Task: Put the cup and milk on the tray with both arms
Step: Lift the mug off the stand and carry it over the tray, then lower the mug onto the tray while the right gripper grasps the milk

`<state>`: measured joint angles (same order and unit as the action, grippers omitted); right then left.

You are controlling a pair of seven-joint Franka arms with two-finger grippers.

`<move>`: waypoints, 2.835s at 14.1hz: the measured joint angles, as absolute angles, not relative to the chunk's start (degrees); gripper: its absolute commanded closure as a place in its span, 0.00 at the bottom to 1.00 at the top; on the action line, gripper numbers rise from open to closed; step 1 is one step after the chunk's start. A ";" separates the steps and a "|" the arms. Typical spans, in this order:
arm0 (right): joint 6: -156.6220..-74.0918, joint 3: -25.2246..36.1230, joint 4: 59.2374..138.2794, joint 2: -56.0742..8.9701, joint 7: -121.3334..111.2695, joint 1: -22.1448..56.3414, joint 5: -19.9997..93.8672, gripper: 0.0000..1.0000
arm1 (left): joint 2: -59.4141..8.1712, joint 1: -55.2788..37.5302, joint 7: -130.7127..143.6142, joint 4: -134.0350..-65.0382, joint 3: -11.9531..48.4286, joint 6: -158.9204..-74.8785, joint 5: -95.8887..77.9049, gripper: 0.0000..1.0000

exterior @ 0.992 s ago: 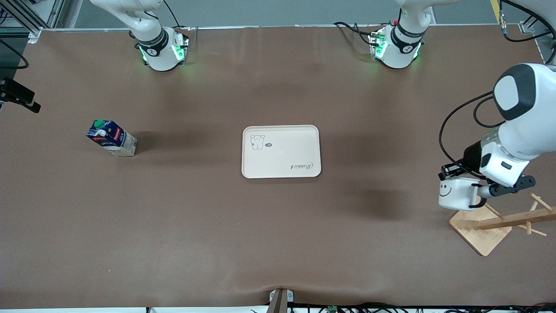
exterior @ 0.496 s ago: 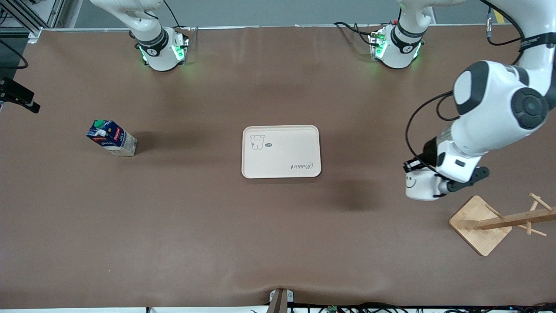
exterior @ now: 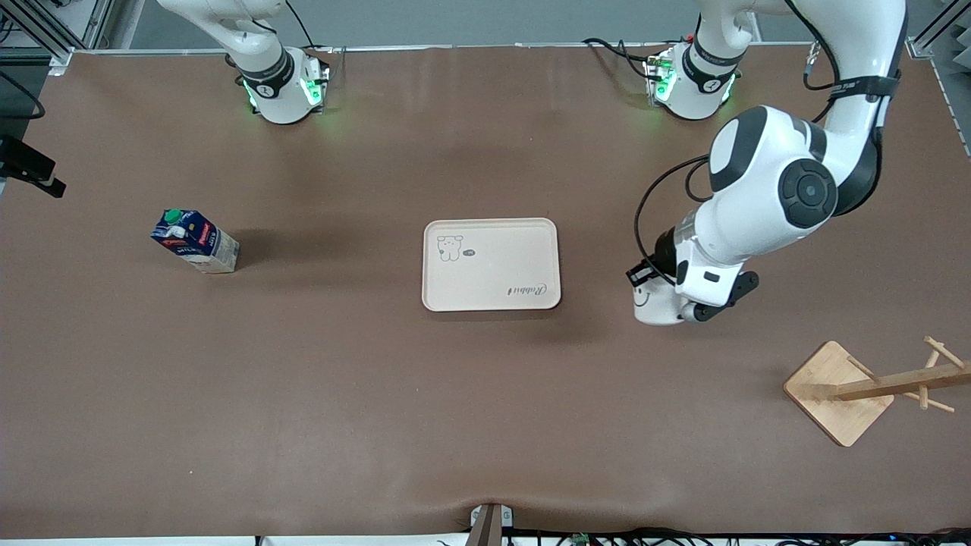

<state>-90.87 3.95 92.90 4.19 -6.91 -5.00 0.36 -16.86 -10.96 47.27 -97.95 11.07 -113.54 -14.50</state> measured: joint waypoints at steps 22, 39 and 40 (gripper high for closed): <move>-87.98 4.15 92.54 -12.76 -6.52 -10.98 0.59 0.00 | -30.54 -15.73 67.29 -98.02 10.91 -114.39 -53.34 1.00; -105.23 3.28 116.08 -7.07 -5.81 -11.44 3.44 0.00 | -42.26 -12.03 68.66 -98.14 10.41 -114.40 -69.85 1.00; -105.17 3.11 117.41 -6.05 -5.42 -11.29 3.44 0.00 | -42.59 -11.97 68.66 -98.15 10.41 -114.39 -70.21 1.00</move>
